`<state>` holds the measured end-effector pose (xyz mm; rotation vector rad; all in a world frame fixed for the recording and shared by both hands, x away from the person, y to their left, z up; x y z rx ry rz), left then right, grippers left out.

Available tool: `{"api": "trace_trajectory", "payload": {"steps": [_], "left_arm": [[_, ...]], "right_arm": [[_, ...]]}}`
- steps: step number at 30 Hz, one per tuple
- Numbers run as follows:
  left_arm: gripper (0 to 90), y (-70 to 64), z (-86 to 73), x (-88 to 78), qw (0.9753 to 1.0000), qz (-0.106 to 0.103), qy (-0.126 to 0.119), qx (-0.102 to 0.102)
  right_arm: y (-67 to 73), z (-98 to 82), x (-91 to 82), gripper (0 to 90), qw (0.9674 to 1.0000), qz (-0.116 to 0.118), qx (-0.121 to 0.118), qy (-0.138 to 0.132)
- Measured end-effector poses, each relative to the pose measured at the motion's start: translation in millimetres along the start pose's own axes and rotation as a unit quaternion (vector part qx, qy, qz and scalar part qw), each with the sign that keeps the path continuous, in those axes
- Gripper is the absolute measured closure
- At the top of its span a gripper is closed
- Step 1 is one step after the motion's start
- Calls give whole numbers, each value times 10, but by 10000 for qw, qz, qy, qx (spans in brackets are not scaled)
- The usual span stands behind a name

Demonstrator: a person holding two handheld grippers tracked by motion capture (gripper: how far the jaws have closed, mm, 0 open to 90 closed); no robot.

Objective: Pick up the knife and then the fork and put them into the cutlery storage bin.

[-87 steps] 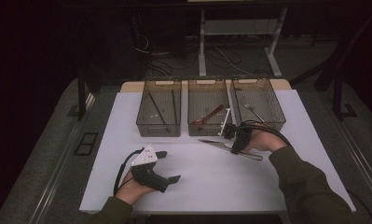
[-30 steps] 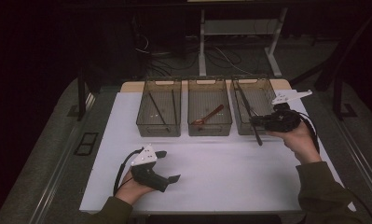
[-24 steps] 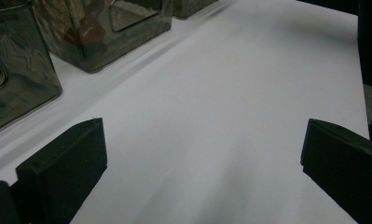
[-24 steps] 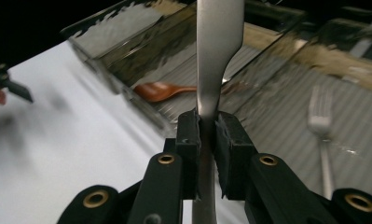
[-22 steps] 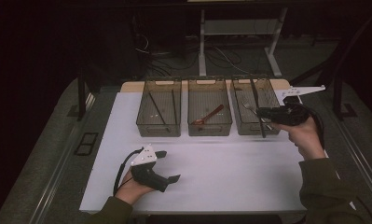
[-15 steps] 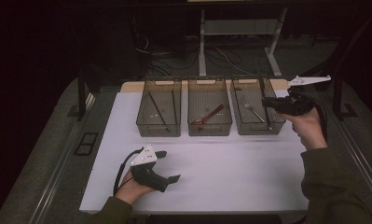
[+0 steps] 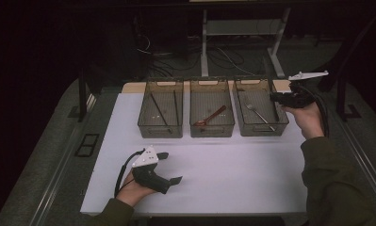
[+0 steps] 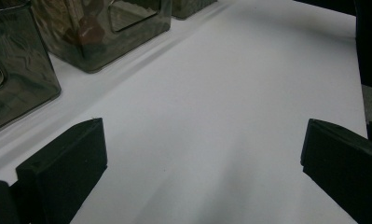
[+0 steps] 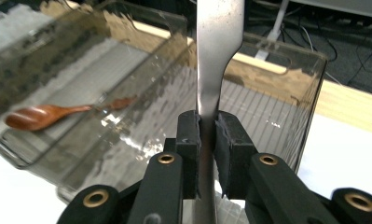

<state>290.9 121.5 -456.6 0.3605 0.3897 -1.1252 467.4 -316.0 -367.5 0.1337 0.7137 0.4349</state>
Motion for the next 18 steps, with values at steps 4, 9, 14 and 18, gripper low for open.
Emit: {"api": "trace_trajectory", "payload": {"steps": [4, 9, 14, 18], "left_arm": [[0, 0, 1, -1, 10000, 2, -7, -6], [0, -2, 0, -1, 10000, -1, 2, -3], [0, -1, -1, 1, 10000, -2, 8, -6], [0, -2, -2, 3, 10000, -6, 11, -10]], "right_arm": [[-63, -75, 101, 790, 9998, -81, -19, 153], [-134, -177, 159, 791, 9996, -140, 53, 245], [-214, -276, 216, 790, 9989, -202, 113, 412], [-232, -332, 252, 790, 9981, -248, 126, 543]]}}
Point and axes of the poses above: each handheld gripper's, and its own axes: x roughly forward along the jaws, z roughly out of its top, y roughly to its left, the point moved 4 cm from there along x, roughly forward along the jaws, and after that the axes turned 13 degrees about x, right-handed, at the moved point
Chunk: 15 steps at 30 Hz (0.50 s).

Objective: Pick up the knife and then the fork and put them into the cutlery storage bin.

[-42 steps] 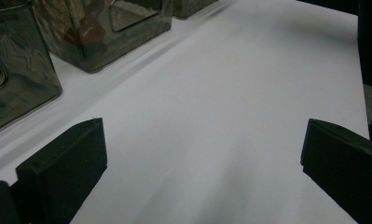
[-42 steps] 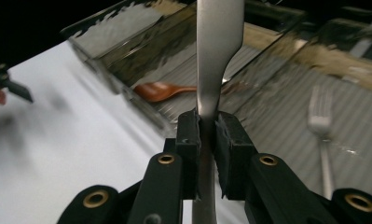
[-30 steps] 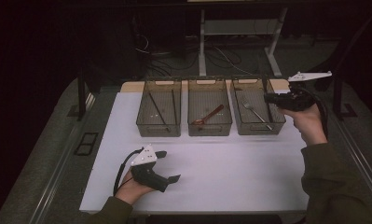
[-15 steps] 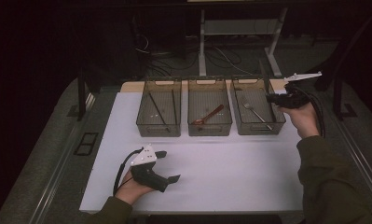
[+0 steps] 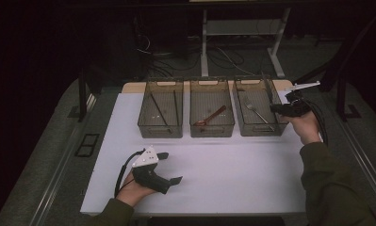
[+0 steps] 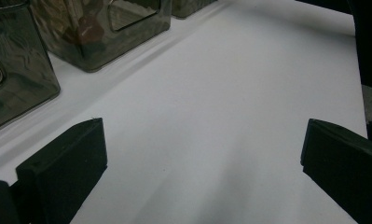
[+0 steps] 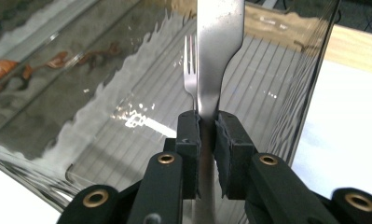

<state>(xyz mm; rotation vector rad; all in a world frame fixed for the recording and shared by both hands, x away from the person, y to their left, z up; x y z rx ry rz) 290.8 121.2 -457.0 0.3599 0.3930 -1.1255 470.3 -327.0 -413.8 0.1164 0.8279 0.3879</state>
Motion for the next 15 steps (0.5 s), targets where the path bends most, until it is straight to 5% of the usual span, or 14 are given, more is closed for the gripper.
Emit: {"api": "trace_trajectory", "payload": {"steps": [15], "left_arm": [[0, 1, 0, -2, 10000, 2, -3, 0]], "right_arm": [[37, -34, 102, 778, 9994, -102, -135, 290]]}}
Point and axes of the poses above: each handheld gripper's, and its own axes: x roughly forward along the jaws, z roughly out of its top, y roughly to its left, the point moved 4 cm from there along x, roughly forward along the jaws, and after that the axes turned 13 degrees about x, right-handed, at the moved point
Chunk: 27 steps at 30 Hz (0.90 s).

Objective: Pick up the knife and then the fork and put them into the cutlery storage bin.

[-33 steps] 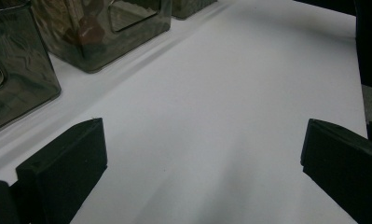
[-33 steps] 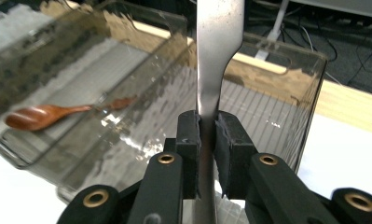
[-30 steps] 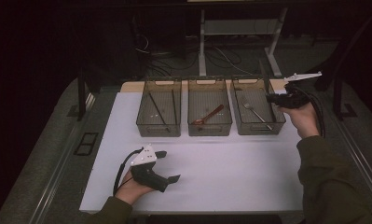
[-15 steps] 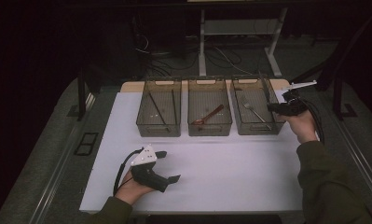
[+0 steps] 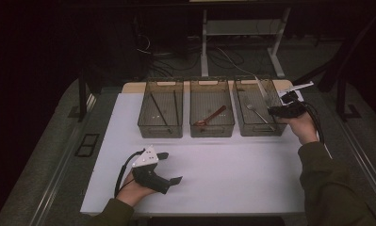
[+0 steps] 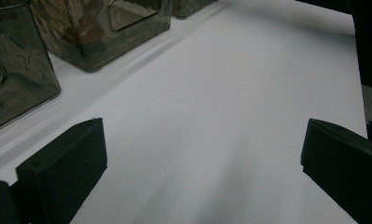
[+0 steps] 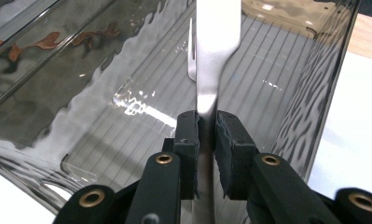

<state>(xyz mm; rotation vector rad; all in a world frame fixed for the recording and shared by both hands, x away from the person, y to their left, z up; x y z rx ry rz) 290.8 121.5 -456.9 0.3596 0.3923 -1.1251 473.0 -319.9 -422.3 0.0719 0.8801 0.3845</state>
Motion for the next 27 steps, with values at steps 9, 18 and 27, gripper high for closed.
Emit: {"api": "trace_trajectory", "payload": {"steps": [9, 18, 27], "left_arm": [[0, -2, 0, 2, 10000, 0, 1, -1], [0, 3, -4, 6, 10000, 7, 11, -28], [0, 24, -10, 3, 10000, 64, 28, -68]], "right_arm": [[9, 31, -75, 714, 9996, 187, 93, -194], [50, 58, -217, 517, 9975, 446, 236, -498], [199, 13, -346, 396, 9938, 809, 154, -743]]}}
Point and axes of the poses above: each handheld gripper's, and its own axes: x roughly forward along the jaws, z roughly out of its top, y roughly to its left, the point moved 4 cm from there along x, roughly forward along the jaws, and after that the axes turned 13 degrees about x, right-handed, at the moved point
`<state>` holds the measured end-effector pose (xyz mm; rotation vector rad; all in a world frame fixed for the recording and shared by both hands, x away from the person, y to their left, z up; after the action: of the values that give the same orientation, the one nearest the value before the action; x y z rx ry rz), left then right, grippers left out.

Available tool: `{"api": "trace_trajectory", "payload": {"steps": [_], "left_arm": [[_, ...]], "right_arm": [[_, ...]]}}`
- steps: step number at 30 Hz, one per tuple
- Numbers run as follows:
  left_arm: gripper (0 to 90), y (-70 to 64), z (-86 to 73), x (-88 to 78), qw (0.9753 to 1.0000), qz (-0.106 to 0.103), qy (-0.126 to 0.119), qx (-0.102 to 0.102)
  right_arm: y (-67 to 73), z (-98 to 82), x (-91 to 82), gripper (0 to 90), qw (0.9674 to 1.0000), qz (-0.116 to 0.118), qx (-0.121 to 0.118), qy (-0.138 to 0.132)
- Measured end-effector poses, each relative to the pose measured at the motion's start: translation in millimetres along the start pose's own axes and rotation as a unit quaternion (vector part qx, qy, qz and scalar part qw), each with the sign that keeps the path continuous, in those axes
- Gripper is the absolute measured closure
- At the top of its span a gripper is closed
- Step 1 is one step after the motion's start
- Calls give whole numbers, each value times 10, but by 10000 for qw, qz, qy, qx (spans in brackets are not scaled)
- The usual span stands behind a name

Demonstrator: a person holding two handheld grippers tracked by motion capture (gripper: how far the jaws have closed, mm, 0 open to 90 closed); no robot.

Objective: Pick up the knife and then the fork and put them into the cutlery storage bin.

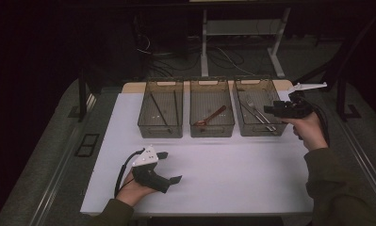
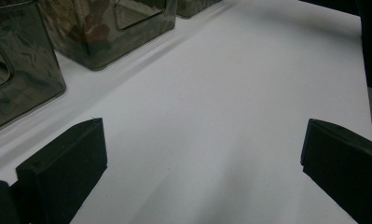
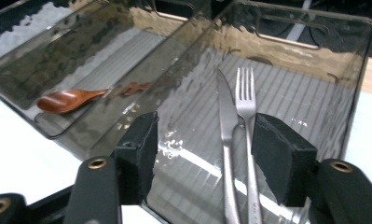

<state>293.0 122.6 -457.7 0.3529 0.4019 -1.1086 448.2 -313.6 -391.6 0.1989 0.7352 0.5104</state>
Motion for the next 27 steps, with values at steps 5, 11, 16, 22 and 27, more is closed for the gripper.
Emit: {"api": "trace_trajectory", "payload": {"steps": [5, 11, 16, 22, 27], "left_arm": [[0, 8, -4, 0, 10000, 30, 12, -11], [0, 26, -5, -8, 10000, 49, -9, -42], [0, 18, -10, -18, 10000, 24, -28, -47], [0, 19, -23, -47, 10000, 13, -63, -55], [0, 13, -30, -65, 10000, 0, -71, -61]], "right_arm": [[110, -65, -43, 359, 9997, -4, -234, -76], [243, -144, -112, 318, 9992, 142, -314, -193], [363, -257, -157, 280, 9982, 213, -464, -309], [483, -434, -188, 253, 9972, 313, -542, -413], [558, -576, -193, 219, 9966, 369, -630, -371]]}}
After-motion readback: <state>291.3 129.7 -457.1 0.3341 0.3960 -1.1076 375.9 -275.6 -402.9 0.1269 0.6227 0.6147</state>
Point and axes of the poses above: each handheld gripper's, and its own axes: x roughly forward along the jaws, z roughly out of its top, y roughly to its left, the point moved 4 cm from there along x, roughly forward along the jaws, and after that the axes turned 13 degrees about x, right-handed, at the moved point
